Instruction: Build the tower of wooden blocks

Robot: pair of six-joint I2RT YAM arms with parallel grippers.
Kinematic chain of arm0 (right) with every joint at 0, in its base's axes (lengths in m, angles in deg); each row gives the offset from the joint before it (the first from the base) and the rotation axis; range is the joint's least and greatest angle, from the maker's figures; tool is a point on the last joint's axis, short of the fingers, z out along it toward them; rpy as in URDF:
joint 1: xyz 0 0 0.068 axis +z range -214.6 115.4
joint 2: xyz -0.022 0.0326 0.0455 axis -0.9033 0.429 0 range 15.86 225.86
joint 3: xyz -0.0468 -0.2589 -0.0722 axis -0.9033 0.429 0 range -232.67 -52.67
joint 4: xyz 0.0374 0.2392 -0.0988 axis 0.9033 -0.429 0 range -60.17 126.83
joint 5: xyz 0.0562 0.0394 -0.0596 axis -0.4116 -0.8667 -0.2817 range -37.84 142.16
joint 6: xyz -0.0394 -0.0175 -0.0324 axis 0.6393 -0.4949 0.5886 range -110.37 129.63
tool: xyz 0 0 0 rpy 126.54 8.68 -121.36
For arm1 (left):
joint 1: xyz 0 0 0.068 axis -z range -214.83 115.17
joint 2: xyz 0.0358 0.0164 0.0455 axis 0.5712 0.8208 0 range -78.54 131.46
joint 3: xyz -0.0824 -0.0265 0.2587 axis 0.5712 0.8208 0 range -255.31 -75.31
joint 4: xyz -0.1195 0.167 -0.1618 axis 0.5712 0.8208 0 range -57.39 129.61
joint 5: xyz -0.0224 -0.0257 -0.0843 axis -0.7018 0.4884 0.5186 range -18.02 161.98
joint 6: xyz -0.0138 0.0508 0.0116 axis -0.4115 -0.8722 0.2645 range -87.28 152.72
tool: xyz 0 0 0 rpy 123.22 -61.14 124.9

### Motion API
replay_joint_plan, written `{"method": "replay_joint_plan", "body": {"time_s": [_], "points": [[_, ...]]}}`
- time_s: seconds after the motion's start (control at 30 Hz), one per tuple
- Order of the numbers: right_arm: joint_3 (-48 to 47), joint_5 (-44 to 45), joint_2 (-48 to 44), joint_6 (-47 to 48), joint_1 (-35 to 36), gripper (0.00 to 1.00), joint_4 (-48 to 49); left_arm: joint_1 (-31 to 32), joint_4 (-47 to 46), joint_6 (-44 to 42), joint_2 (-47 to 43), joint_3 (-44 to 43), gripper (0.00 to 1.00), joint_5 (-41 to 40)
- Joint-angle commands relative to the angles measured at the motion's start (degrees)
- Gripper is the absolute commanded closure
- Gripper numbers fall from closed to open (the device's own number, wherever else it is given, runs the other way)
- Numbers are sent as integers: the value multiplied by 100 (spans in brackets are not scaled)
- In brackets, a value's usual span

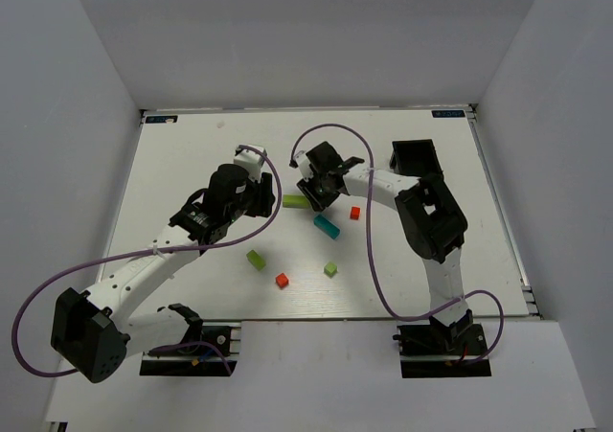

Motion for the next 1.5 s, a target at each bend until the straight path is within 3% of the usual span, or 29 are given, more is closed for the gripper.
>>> {"method": "replay_joint_plan", "body": {"time_s": [0.0,0.17,0.4,0.77,0.97,1.47], "points": [[19,437,-432,208,-18,77,211,-32,28,32,-68,-157,36,27],[99,385,-854,568,-9,79,299,-32,-24,32,-190,-157,36,27],[-165,-555,-925,1333,44,76,79,-32,-147,-74,-393,-52,36,-25],[-1316,-1618,-205,2492,220,76,-623,-32,-200,-126,-551,-52,36,-25],[-2202,-1681,472,3002,343,75,-1274,-32,-200,-126,-551,1,36,-78],[-2626,-1382,886,3934,413,72,-1661,-32,-200,-126,-551,1,36,-78]]}}
